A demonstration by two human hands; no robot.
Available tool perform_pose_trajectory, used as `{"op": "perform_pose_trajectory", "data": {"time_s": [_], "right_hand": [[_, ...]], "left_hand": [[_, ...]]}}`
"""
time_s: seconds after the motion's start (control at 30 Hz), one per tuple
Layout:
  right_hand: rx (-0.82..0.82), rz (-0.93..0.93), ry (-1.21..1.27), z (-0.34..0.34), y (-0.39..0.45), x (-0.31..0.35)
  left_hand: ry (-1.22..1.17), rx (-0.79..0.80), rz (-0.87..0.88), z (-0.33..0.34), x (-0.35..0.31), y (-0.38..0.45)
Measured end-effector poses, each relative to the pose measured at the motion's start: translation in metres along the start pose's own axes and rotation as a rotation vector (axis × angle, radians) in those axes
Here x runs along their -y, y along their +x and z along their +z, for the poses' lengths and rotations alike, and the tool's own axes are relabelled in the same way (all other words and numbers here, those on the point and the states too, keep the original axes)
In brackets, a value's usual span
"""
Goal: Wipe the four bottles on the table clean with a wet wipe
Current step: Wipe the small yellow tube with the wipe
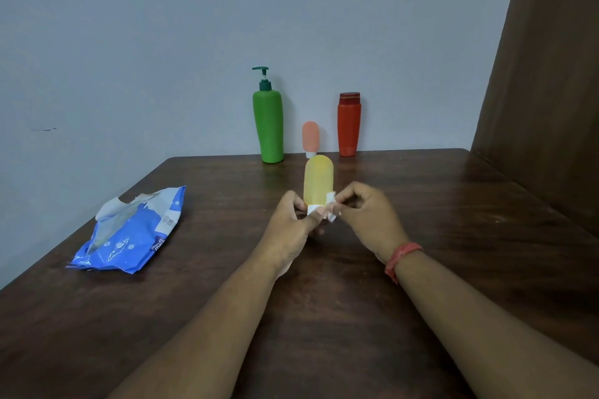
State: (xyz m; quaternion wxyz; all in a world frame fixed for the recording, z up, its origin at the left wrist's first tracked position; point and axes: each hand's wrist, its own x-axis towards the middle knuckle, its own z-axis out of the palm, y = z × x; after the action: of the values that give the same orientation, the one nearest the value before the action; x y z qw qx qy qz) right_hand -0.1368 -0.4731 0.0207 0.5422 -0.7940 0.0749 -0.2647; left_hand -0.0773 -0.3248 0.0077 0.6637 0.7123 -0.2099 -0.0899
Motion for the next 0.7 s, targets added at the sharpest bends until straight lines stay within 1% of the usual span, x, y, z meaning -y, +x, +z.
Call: {"op": "perform_pose_trajectory", "data": {"time_s": [0.07,0.1,0.13,0.23,0.27,0.3,0.4,0.43,0.47,0.53,0.57,0.6,0.63,0.7], "right_hand": [[-0.154,-0.016,0.063,-0.001,0.004,0.003],[-0.178,-0.011,0.074,-0.003,0.006,0.002],[-0.150,-0.003,0.070,-0.005,0.005,0.001],[0.034,0.037,0.043,-0.004,-0.002,-0.001],[0.037,0.030,0.051,-0.004,-0.002,-0.001],[-0.002,0.020,0.069,-0.005,-0.001,0.001],[-0.211,-0.009,0.126,-0.008,0.005,0.007],[-0.221,-0.017,0.129,-0.010,0.005,0.006],[-0.179,-0.021,0.110,-0.011,0.004,0.006],[-0.020,0.002,0.029,-0.009,-0.001,0.003],[0.029,0.009,0.001,-0.007,-0.002,0.001],[0.027,0.006,-0.001,-0.006,-0.001,0.000],[-0.019,-0.006,0.025,-0.006,0.001,0.000],[-0.174,-0.025,0.118,-0.009,0.008,0.001]], "left_hand": [[0.048,0.035,0.000,0.001,0.000,-0.001],[0.069,0.047,0.001,0.002,0.000,-0.001],[0.070,0.048,0.001,0.001,0.001,-0.001],[0.019,0.019,0.005,-0.001,0.002,0.000],[0.015,0.022,0.009,-0.001,0.002,0.001],[0.023,0.033,0.012,-0.001,0.002,0.001],[0.113,0.084,0.020,0.002,0.002,0.000],[0.128,0.087,0.023,0.002,0.002,0.000],[0.124,0.075,0.027,0.002,0.003,0.001],[0.085,0.027,0.022,0.000,0.004,0.002],[0.065,0.013,0.014,-0.001,0.005,0.003],[0.056,0.017,0.013,-0.002,0.005,0.003],[0.062,0.034,0.019,-0.001,0.005,0.003],[0.115,0.085,0.033,0.000,0.004,0.002]]}}
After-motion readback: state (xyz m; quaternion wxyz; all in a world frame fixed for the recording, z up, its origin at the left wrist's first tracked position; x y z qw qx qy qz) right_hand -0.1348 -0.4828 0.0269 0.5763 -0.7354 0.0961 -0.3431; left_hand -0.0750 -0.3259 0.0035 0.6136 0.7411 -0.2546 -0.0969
